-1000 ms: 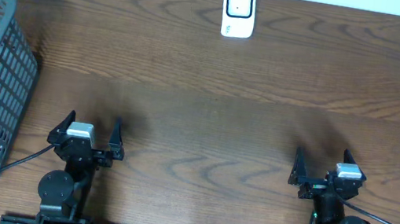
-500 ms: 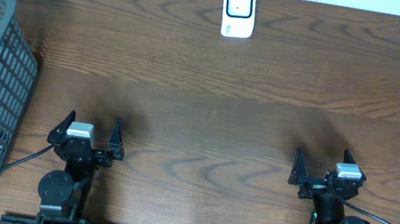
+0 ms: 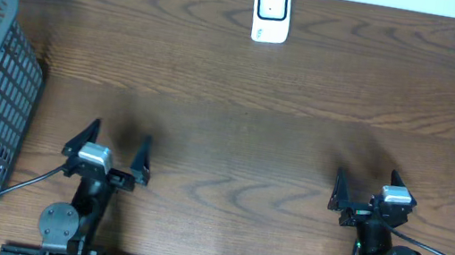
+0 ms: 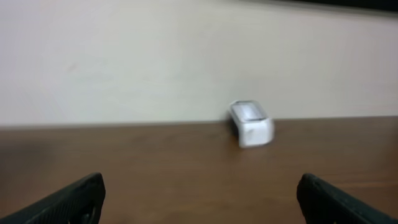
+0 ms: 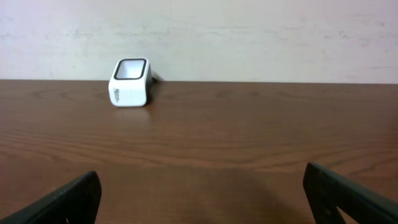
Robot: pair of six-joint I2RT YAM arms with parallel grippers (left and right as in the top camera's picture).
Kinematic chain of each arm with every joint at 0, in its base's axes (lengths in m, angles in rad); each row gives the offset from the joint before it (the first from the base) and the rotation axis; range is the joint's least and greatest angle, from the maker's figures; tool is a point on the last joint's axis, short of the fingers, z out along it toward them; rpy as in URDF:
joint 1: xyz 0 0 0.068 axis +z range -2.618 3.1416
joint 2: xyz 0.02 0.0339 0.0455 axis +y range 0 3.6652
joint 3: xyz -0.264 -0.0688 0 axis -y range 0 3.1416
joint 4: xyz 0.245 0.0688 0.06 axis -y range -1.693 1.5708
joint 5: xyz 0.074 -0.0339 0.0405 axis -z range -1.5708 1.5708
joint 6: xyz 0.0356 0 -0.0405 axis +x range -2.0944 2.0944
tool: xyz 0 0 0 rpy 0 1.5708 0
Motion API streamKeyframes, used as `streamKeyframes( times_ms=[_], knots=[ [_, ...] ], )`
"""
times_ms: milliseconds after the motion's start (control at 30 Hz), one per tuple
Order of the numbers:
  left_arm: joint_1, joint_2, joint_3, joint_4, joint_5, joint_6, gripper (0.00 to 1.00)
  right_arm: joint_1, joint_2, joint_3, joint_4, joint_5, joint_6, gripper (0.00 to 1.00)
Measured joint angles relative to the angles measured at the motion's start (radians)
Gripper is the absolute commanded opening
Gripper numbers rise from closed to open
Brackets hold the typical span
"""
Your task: Scan the item barcode
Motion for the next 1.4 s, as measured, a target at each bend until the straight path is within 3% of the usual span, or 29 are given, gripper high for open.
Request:
streamKeyframes(
  times_ms=[100,300,533,600,700,767,833,1000,1133,1233,1333,1400],
  knots=[
    [0.0,0.002,-0.002,0.069,0.076,-0.014,0.98,0.0,0.0,0.0,0.001,0.0,0.0,0.99],
    [0.0,0.0,0.002,0.564,0.13,0.007,0.98,0.0,0.0,0.0,0.0,0.0,0.0,0.99],
    [0.0,0.128,0.133,0.578,0.01,0.121,0.98,0.0,0.0,0.0,0.0,0.0,0.0,0.99],
    [0.0,0.233,0.251,0.478,-0.048,0.146,0.98,0.0,0.0,0.0,0.0,0.0,0.0,0.99],
    [0.0,0.422,0.475,0.207,-0.087,0.154,0.98,0.0,0.0,0.0,0.0,0.0,0.0,0.99],
    [0.001,0.575,0.638,0.002,-0.053,0.161,0.98,0.0,0.0,0.0,0.001,0.0,0.0,0.99],
    [0.001,0.724,0.758,-0.091,0.019,0.166,0.98,0.0,0.0,0.0,0.0,0.0,0.0,0.99],
    [0.002,0.995,0.867,-0.026,0.236,0.166,0.98,0.0,0.0,0.0,0.0,0.0,0.0,0.99],
    [0.05,1.113,1.019,-0.084,0.268,0.089,0.97,0.0,0.0,0.0,0.001,0.0,0.0,0.99],
    [0.138,1.202,1.283,-0.332,0.222,0.053,0.98,0.0,0.0,0.0,0.001,0.0,0.0,0.99],
    [0.252,1.321,1.606,-0.657,0.075,0.021,0.98,0.0,0.0,0.0,0.001,0.0,0.0,0.99],
    [0.329,1.397,1.764,-0.779,-0.015,0.003,0.98,0.0,0.0,0.0,0.0,0.0,0.0,0.99]
  ],
)
